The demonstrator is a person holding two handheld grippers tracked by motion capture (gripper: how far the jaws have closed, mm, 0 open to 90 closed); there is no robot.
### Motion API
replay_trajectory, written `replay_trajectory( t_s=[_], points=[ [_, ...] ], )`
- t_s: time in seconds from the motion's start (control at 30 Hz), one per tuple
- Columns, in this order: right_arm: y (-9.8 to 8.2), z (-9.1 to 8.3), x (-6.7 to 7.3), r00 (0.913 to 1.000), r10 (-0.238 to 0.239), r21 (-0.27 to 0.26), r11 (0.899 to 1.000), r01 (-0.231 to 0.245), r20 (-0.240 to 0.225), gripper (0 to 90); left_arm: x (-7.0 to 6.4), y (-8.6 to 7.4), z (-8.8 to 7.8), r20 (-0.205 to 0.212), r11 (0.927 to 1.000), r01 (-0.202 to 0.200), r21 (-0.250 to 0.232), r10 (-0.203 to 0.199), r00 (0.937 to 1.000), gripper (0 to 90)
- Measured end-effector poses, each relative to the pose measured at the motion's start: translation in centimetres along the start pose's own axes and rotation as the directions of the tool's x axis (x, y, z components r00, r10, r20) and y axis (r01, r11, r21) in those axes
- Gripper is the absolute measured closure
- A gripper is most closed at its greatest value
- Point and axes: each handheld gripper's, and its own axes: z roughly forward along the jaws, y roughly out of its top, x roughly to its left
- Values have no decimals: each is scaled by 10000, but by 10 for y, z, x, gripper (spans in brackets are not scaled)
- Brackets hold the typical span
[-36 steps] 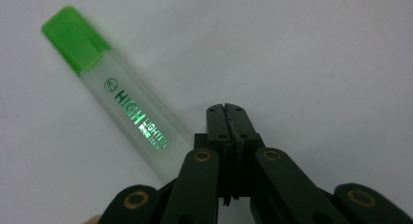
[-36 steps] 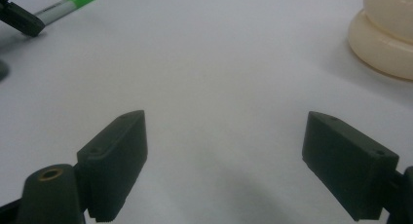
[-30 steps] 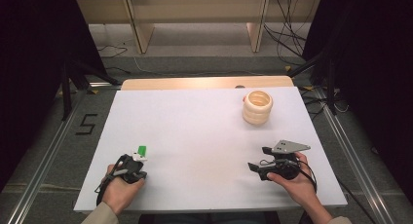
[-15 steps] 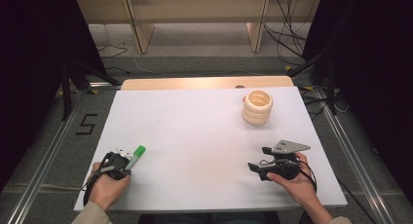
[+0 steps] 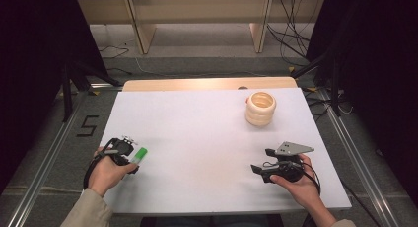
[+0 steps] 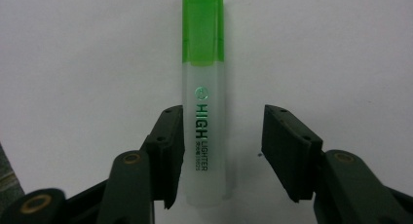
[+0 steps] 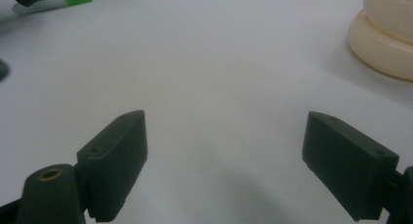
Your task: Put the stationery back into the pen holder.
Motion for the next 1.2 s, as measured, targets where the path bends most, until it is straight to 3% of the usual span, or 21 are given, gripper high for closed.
replay_trajectory(
  t_s=[0.17, 0.27, 0.47, 0.67, 0.93, 1.2],
  points=[
    [0, 0, -1, 10000, -8, -1, 10000, 8, -2, 173, 9, 10, 8, 168, 9991, -58, 432, 51, 9998, 463],
    [0, 0, -1, 10000, -13, -5, 10000, 13, 2, 173, 13, 16, 14, 469, 9971, -128, 748, 94, 9989, 445],
    [0, 0, -1, 10000, -17, -4, 10000, 17, 3, 173, 13, 21, 18, 448, 9948, -134, 1006, 89, 9990, 432],
    [0, 0, -1, 10000, -21, -10, 10000, 21, 0, 173, 14, 22, 23, 484, 9906, -77, 1368, 11, 9988, 502],
    [0, 0, 0, 10000, -14, -27, 10000, 14, -9, 173, 18, 22, 23, 803, 9893, 126, 1455, -245, 9965, 562],
    [0, 0, 0, 10000, -31, -32, 10000, 31, -3, 173, 20, 22, 23, 803, 9883, 208, 1509, -332, 9962, 605]
  ],
)
